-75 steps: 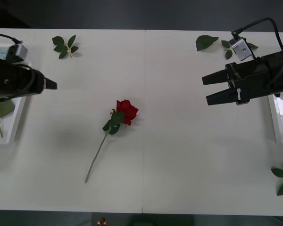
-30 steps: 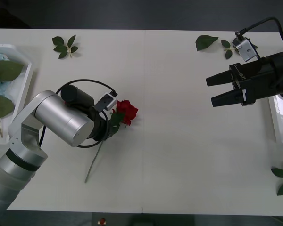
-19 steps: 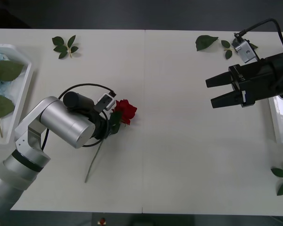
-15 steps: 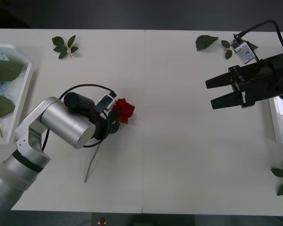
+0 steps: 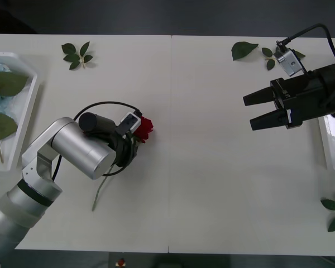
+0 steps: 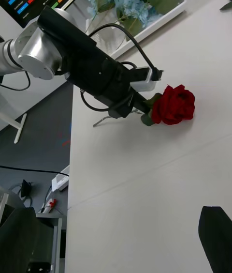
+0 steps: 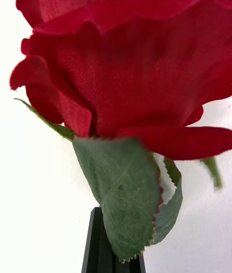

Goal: Put the red flowers into the right box and the blue flowers into the left box

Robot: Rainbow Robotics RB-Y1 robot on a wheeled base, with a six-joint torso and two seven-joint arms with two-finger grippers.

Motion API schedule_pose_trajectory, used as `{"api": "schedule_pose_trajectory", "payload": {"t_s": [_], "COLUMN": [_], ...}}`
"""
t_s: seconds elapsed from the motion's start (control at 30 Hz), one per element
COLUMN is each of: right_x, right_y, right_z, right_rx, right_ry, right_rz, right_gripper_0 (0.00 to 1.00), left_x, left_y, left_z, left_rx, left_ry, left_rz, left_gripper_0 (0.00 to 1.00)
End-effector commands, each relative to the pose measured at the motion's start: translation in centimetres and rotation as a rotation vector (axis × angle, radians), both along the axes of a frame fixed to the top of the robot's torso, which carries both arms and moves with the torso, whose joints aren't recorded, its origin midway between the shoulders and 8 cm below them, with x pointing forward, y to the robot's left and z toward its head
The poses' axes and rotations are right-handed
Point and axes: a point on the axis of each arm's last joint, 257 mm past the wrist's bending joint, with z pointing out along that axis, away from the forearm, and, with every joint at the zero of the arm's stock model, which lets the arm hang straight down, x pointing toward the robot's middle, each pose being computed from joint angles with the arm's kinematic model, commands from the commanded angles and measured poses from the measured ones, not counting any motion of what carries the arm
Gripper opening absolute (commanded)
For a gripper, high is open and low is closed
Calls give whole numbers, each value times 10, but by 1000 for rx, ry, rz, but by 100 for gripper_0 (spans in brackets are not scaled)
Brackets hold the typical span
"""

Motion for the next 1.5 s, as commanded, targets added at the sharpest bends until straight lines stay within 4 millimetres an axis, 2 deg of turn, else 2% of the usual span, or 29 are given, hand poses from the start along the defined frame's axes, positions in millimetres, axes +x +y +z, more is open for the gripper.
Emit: {"api": "schedule_pose_trajectory", "payload": {"t_s": [0.03,0.37,0.5,0.57,0.6,0.73,0.9,1.0,1.13,1.33,1.5], "right_x": [-1,-7,-24,-34,-43,-63,-64,-60,-51,-41,-29], "right_y": [-9,-13,-18,-17,-16,-15,-2,9,28,52,71], "right_z": [13,6,-11,-19,-26,-43,-45,-50,-48,-44,-30], "right_rx": [-20,6,76,121,154,208,301,317,371,424,507], "right_ry": [-15,30,133,186,229,290,277,247,210,172,149], "right_rz": [-1,-13,-41,-52,-57,-75,-93,-97,-109,-119,-142], "right_gripper_0": [97,96,97,96,96,96,97,96,97,96,97], "left_x": [17,26,27,27,27,25,23,25,31,44,49], "left_y": [-12,-3,1,4,4,6,0,-9,-31,-71,-109], "left_z": [49,150,206,230,251,303,345,357,359,342,320], "left_rx": [-94,-383,-558,-639,-720,-905,-1072,-1170,-1280,-1305,-1275], "left_ry": [-75,-138,-177,-200,-219,-276,-338,-351,-365,-385,-357], "left_rz": [-6,-2,-6,-13,-23,-49,-81,-81,-68,-39,-34], "left_gripper_0": [0,0,0,0,0,0,0,0,0,0,0]}}
